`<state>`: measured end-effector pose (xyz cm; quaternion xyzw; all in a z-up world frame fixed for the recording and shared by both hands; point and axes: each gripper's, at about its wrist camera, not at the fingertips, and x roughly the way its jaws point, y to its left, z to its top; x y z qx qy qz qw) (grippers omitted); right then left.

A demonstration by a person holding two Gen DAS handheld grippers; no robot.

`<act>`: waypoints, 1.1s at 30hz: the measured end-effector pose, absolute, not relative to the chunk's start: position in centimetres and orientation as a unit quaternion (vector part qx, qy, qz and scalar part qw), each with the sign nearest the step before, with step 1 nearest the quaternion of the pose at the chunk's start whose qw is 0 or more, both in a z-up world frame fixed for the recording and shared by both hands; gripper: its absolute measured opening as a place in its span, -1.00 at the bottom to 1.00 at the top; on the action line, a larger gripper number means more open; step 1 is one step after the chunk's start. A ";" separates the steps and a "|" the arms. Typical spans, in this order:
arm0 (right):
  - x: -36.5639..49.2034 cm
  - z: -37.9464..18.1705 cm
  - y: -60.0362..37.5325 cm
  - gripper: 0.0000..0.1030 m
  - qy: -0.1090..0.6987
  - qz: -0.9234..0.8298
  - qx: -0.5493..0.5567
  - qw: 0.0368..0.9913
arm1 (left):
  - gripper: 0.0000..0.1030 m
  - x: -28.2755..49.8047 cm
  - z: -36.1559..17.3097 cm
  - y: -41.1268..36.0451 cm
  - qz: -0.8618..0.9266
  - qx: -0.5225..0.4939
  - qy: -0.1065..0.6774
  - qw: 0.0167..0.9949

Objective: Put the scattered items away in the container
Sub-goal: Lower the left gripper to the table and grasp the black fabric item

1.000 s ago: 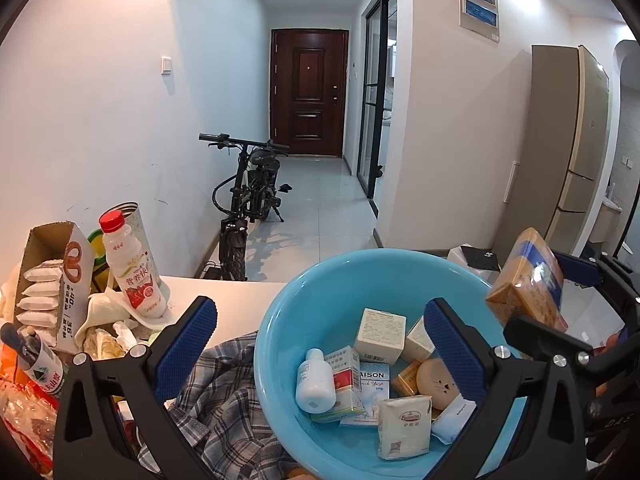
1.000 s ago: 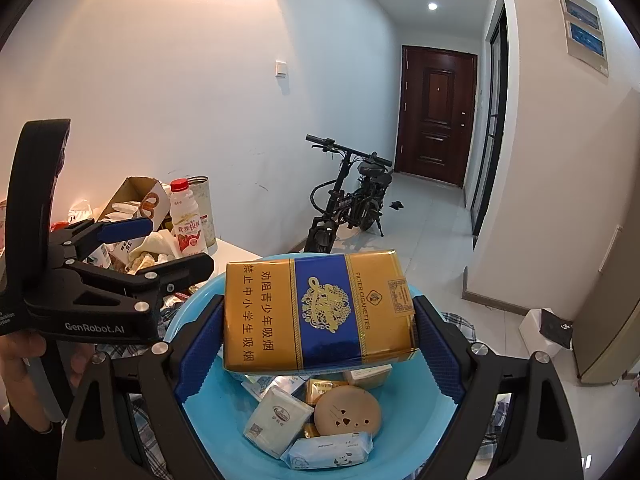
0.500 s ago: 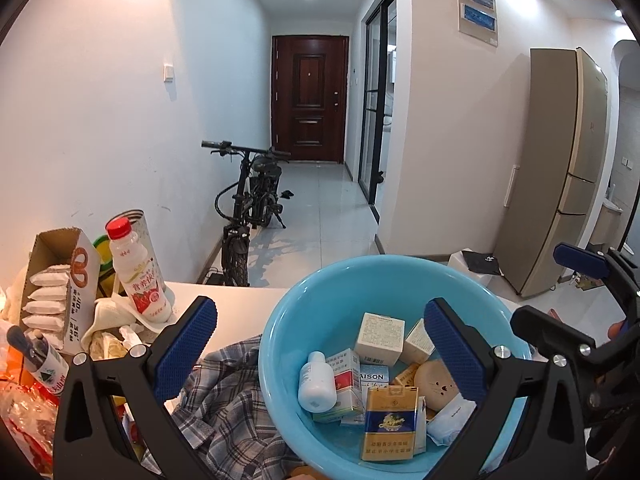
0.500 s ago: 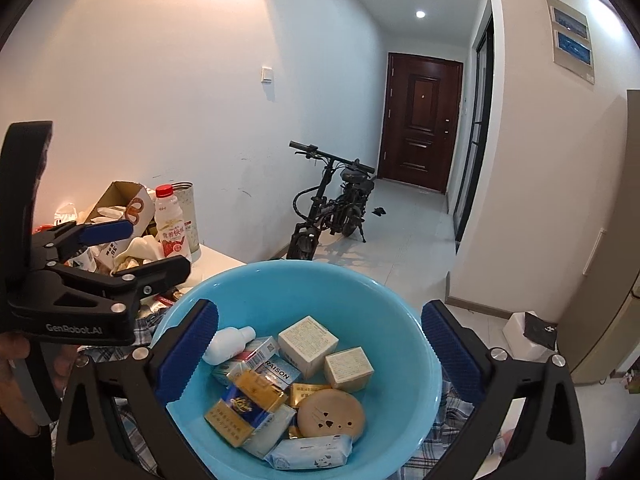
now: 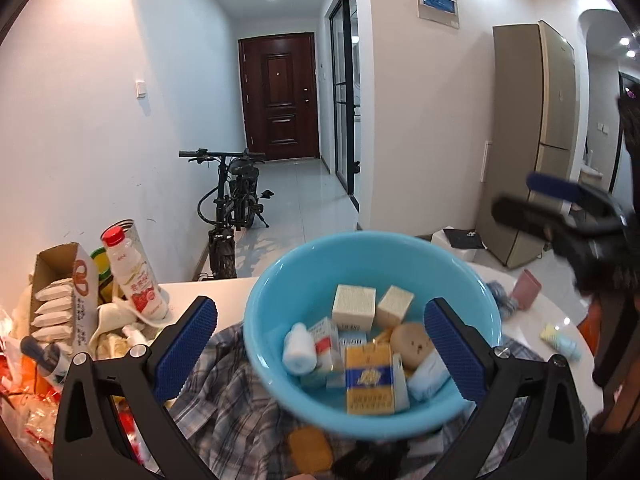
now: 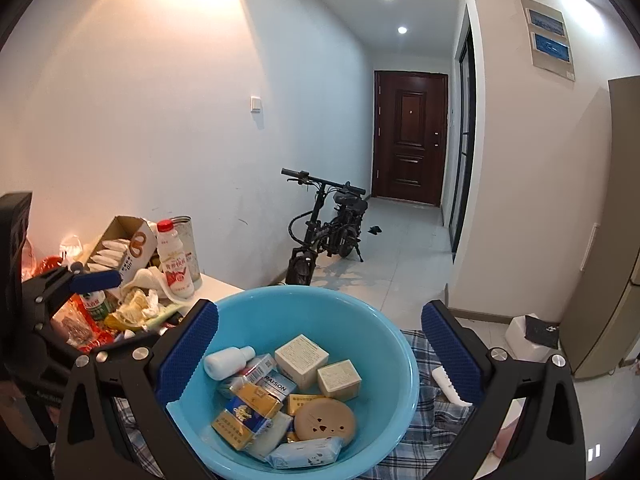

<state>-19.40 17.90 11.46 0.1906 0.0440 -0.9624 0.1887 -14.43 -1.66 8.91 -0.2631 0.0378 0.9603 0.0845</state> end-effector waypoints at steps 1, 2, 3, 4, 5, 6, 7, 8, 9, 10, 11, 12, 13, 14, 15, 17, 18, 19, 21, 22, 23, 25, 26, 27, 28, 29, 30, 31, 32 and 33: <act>-19.2 11.6 18.0 1.00 0.043 -0.963 0.188 0.188 | 1.00 -13.9 8.7 -1.9 0.959 -0.267 0.033 0.088; -19.1 11.8 17.9 1.00 0.042 -0.963 0.186 0.188 | 1.00 -13.6 8.4 -2.0 0.957 -0.272 0.029 0.092; -18.9 11.9 17.9 1.00 0.042 -0.963 0.184 0.190 | 1.00 -13.2 8.2 -2.2 0.956 -0.277 0.026 0.097; -18.7 12.0 17.9 1.00 0.042 -0.964 0.181 0.193 | 1.00 -12.9 7.9 -2.3 0.954 -0.281 0.023 0.099; -18.6 12.1 17.9 1.00 0.041 -0.964 0.180 0.193 | 1.00 -12.7 7.6 -2.4 0.953 -0.284 0.021 0.099; -18.6 12.2 17.9 1.00 0.040 -0.964 0.179 0.194 | 1.00 -12.4 7.3 -2.4 0.952 -0.288 0.019 0.098; -18.5 12.3 17.9 1.00 0.041 -0.964 0.177 0.194 | 1.00 -12.2 7.0 -2.4 0.951 -0.293 0.018 0.097; -18.4 12.4 18.0 1.00 0.041 -0.964 0.176 0.195 | 1.00 -12.0 6.7 -2.3 0.950 -0.297 0.019 0.098; -18.4 12.5 18.1 1.00 0.040 -0.964 0.175 0.196 | 0.99 -11.7 6.3 -2.2 0.948 -0.300 0.022 0.099; -18.3 12.5 18.1 1.00 0.038 -0.964 0.173 0.197 | 1.00 -11.5 6.0 -2.1 0.948 -0.303 0.025 0.098; -18.3 12.6 18.2 1.00 0.037 -0.964 0.173 0.197 | 1.00 -11.3 5.6 -2.0 0.947 -0.305 0.026 0.098; -18.3 12.7 18.3 1.00 0.035 -0.964 0.172 0.197 | 1.00 -11.1 5.2 -2.0 0.946 -0.308 0.024 0.101; -18.2 12.7 18.4 1.00 0.035 -0.965 0.172 0.197 | 1.00 -10.9 4.6 -1.9 0.943 -0.314 0.021 0.109; -18.2 12.8 18.5 1.00 0.033 -0.965 0.170 0.197 | 1.00 -10.7 4.0 -1.8 0.940 -0.321 0.016 0.117; -18.1 12.8 18.7 1.00 0.031 -0.965 0.169 0.197 | 1.00 -10.6 3.3 -1.8 0.937 -0.327 0.013 0.126; -18.1 12.9 18.9 1.00 0.028 -0.966 0.169 0.195 | 1.00 -10.6 1.5 -1.5 0.931 -0.339 0.016 0.133; -18.1 12.9 18.9 1.00 0.028 -0.966 0.169 0.193 | 1.00 -10.6 0.6 -1.2 0.929 -0.346 0.021 0.134; -18.1 12.9 19.0 1.00 0.028 -0.966 0.169 0.192 | 0.99 -10.6 -0.3 -1.0 0.926 -0.351 0.026 0.136; -18.0 13.0 19.1 1.00 0.027 -0.967 0.167 0.191 | 0.99 -10.9 -2.3 -0.5 0.920 -0.362 0.031 0.149; -18.1 13.0 19.1 1.00 0.026 -0.967 0.167 0.189 | 0.99 -11.4 -3.4 -0.4 0.915 -0.370 0.031 0.158; -18.1 13.0 19.1 1.00 0.027 -0.968 0.167 0.188 | 0.99 -11.8 -4.3 -0.2 0.910 -0.378 0.031 0.164; -18.1 12.9 18.9 1.00 0.030 -0.968 0.167 0.186 | 0.99 -12.7 -6.1 0.1 0.900 -0.400 0.040 0.170; -18.1 12.9 18.8 1.00 0.032 -0.968 0.168 0.186 | 0.99 -12.9 -6.7 0.2 0.898 -0.402 0.043 0.173; -18.1 12.9 18.6 1.00 0.034 -0.967 0.168 0.186 | 0.99 -12.9 -7.1 0.2 0.897 -0.403 0.045 0.176; -18.2 12.8 18.5 1.00 0.036 -0.967 0.169 0.186 | 0.99 -12.9 -7.4 0.2 0.895 -0.406 0.043 0.179; -18.2 12.7 18.3 1.00 0.040 -0.967 0.170 0.184 | 0.99 -12.9 -7.7 0.2 0.892 -0.410 0.039 0.184; -18.3 12.7 18.2 1.00 0.043 -0.967 0.172 0.184 | 0.99 -12.8 -7.9 0.2 0.890 -0.412 0.033 0.192; -18.3 12.6 18.1 1.00 0.044 -0.967 0.173 0.183 | 0.99 -12.8 -8.1 0.2 0.888 -0.413 0.030 0.200; -18.4 12.5 18.0 1.00 0.045 -0.967 0.174 0.183 | 0.99 -12.8 -8.3 0.3 0.887 -0.414 0.031 0.203; -18.5 12.4 17.9 1.00 0.047 -0.966 0.176 0.182 | 0.99 -12.8 -8.5 0.5 0.887 -0.415 0.036 0.201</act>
